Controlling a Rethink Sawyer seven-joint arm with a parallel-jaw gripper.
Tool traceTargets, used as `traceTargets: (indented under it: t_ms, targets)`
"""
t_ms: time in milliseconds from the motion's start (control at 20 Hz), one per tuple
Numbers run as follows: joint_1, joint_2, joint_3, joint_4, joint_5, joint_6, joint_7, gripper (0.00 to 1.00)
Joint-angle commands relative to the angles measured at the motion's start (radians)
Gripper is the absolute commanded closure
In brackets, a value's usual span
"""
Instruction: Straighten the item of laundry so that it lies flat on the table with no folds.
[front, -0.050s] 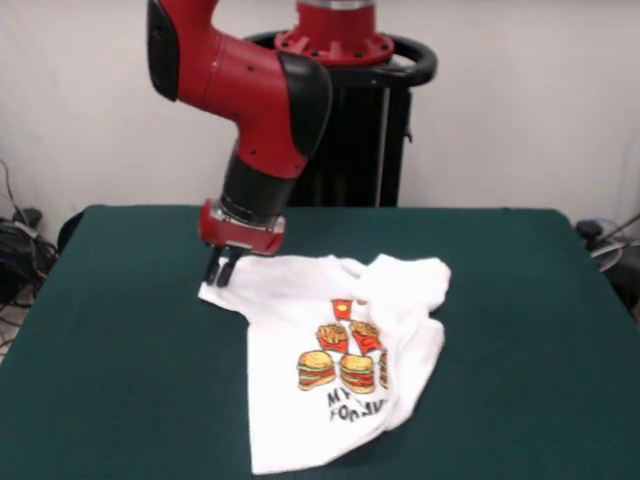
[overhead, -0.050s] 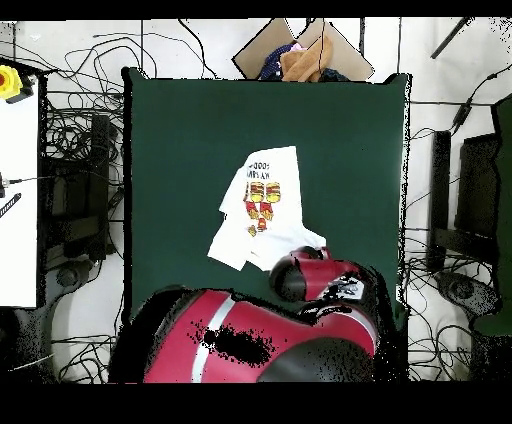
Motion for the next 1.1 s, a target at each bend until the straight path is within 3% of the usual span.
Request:
traceTargets:
  t_ms: [50, 350, 600, 850, 1100]
  targets:
    - [-0.062, 0.130, 0.000, 0.005, -0.096, 0.055, 0.037, 1.00]
    - [-0.104, 0.130, 0.002, -0.017, -0.154, 0.060, 0.031, 1.00]
    - [-0.149, 0.099, 0.087, 0.007, -0.164, 0.080, 0.047, 1.00]
    - [-0.185, -0.051, 0.183, 0.098, -0.146, 0.193, 0.026, 1.00]
    - [-0.307, -0.227, 0.347, 0.186, -0.112, 0.358, -0.063, 1.00]
